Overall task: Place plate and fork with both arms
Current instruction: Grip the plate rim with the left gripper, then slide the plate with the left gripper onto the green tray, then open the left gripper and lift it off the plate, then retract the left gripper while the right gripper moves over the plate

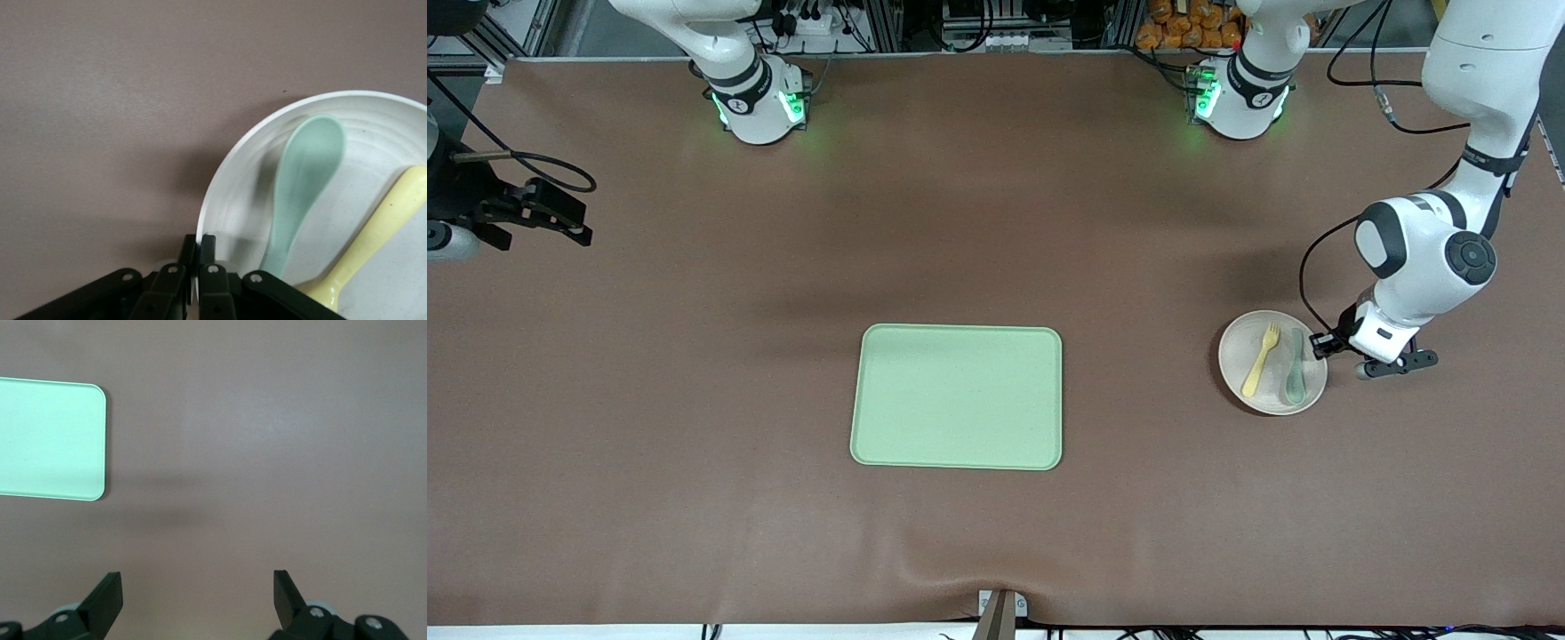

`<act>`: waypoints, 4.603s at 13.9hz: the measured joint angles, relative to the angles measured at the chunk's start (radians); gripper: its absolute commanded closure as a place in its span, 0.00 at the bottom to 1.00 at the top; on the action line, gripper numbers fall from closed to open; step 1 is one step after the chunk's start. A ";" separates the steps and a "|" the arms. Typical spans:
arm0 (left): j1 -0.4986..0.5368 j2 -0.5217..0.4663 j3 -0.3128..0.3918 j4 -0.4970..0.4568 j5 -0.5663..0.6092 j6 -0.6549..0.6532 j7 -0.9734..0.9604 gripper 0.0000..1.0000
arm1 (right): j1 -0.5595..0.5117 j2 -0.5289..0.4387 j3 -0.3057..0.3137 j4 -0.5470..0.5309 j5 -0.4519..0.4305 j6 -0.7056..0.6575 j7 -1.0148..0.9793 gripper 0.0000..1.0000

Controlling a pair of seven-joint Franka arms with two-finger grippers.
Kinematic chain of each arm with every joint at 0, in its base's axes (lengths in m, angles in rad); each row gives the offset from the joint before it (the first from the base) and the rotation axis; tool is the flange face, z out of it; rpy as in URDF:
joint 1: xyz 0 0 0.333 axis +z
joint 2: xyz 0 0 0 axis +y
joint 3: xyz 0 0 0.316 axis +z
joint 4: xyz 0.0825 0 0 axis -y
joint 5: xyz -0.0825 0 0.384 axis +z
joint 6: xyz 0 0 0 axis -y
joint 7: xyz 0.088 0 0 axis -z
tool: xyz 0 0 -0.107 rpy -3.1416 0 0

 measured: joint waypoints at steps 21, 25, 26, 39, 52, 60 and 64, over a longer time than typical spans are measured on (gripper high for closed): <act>-0.359 0.220 -0.286 0.569 -0.019 -0.234 -0.431 1.00 | 0.000 0.000 -0.001 0.000 0.000 0.000 0.000 0.00; -0.412 0.244 -0.284 0.588 -0.019 -0.241 -0.449 1.00 | 0.000 0.000 -0.001 0.000 0.000 0.000 0.000 0.00; -0.424 0.252 -0.283 0.592 -0.019 -0.242 -0.449 1.00 | 0.000 0.000 -0.001 0.000 0.000 0.000 0.000 0.00; -0.568 0.402 -0.151 0.678 -0.018 -0.123 -0.598 1.00 | 0.001 0.005 0.000 0.000 0.008 -0.001 -0.023 0.00; -0.596 0.364 -0.097 0.725 -0.017 -0.158 -0.722 0.00 | 0.010 0.068 0.002 -0.001 0.008 -0.007 -0.048 0.00; -0.514 -0.014 0.042 0.745 0.009 -0.642 -0.722 0.00 | 0.110 0.161 0.006 0.043 0.091 0.055 0.143 0.00; -0.373 -0.154 0.042 0.744 0.012 -0.817 -0.558 0.00 | 0.198 0.267 0.010 0.069 0.117 0.201 0.392 0.00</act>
